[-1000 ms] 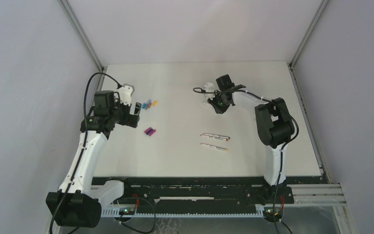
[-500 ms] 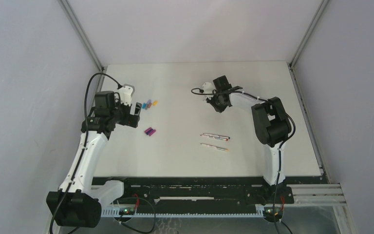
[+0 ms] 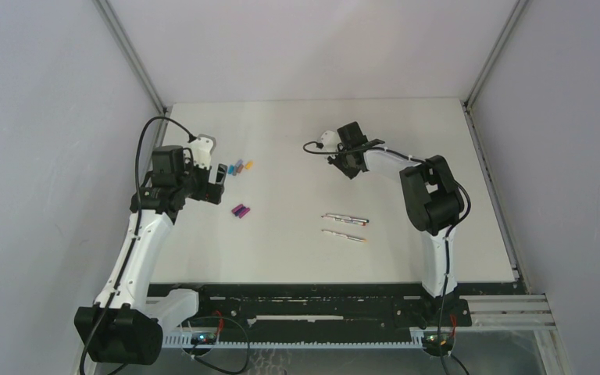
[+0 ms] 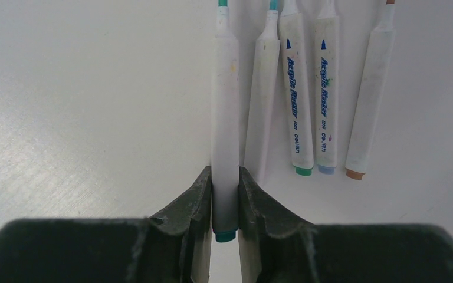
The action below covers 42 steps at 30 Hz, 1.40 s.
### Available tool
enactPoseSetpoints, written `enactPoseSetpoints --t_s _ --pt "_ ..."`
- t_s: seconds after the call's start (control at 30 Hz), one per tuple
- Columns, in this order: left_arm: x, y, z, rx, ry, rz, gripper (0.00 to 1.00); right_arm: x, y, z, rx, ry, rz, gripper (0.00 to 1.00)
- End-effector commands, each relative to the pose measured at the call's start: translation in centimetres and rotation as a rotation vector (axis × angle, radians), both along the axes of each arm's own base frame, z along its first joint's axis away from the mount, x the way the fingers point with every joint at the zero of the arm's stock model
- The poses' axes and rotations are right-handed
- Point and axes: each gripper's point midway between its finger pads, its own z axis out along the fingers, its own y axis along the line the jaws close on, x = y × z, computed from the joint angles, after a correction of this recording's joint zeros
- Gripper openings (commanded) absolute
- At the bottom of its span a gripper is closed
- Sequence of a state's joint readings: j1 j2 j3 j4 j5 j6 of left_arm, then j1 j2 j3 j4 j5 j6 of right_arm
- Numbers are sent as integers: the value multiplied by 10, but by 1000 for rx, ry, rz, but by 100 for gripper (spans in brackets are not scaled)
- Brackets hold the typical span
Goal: Open the pen caps
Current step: Place the pen at the center of the board, then pick up the pen from the center of the board.
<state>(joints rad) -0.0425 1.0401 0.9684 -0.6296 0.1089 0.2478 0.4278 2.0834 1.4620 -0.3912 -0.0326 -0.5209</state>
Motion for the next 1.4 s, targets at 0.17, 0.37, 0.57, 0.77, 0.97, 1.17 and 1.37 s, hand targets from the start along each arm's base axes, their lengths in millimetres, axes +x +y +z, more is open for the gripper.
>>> enactPoseSetpoints --t_s 0.17,0.37,0.57,0.77,0.97,1.17,1.37 --pt "2 2 -1 6 -24 -5 100 8 3 7 3 -24 -2 21" --pt "2 2 -1 7 -23 -8 100 8 3 11 7 -31 -2 23" --pt "2 2 -2 8 -21 -7 100 8 5 16 15 -37 2 24" --pt "2 2 -2 7 -23 -8 100 8 7 38 36 -69 7 25" --pt "2 2 -3 9 -22 -7 100 3 13 65 80 -93 26 28" --pt "2 2 -1 7 -27 -6 100 -2 10 95 96 -129 32 28" --pt "0 2 3 8 -40 -12 100 -3 -22 122 83 -150 11 32"
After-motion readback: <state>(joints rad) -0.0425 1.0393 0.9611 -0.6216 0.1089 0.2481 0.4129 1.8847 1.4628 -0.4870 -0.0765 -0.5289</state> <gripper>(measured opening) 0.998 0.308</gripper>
